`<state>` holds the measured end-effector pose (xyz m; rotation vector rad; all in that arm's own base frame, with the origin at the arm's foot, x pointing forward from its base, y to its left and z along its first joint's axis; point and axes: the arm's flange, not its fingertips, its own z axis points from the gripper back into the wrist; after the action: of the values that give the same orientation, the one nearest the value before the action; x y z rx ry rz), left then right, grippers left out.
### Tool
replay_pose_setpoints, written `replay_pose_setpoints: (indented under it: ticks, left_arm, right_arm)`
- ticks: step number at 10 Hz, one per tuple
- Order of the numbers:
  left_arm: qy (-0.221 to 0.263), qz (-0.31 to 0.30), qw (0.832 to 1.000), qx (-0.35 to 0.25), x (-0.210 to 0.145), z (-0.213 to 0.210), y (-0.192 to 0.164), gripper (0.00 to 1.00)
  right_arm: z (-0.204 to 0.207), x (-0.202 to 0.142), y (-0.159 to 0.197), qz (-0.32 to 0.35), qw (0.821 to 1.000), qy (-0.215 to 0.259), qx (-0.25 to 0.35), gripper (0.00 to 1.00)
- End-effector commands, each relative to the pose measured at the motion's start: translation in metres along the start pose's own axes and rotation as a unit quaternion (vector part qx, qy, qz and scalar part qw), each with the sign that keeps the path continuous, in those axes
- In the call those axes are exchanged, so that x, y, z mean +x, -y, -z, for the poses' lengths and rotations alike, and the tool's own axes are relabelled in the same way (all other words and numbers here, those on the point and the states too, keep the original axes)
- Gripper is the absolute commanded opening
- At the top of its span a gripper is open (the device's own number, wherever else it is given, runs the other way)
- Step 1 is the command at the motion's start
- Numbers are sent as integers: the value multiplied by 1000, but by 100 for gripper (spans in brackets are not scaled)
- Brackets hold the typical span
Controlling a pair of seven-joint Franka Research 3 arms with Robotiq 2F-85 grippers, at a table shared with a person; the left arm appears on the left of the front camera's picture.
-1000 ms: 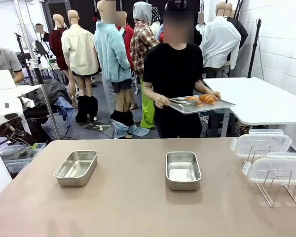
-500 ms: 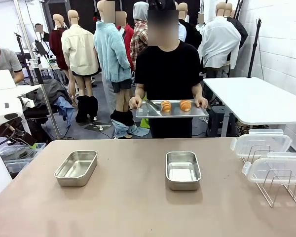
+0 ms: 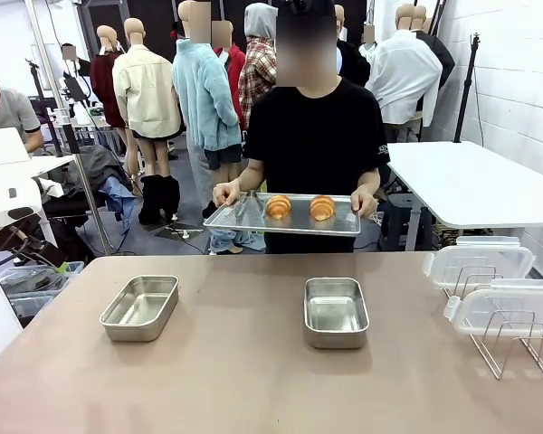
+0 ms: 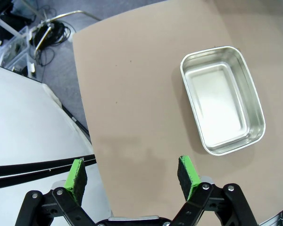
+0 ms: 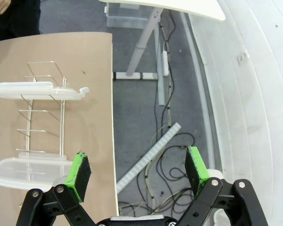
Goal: Place the bread in airtight containers.
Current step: Lift both Airtight Container.
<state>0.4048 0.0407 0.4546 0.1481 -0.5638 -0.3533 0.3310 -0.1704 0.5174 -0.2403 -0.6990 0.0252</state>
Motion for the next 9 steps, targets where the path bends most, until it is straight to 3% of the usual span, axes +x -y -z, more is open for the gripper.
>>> replay_pose_setpoints:
  ticks: [1,9]
  left_arm:
    - [-3,-1,1000,0,-2,0,-2,100]
    - [-3,-1,1000,0,-2,0,-2,100]
  right_arm:
    - [1,0,-1,8,1000,-4,-2,100]
    - [1,0,-1,8,1000,-4,-2,100]
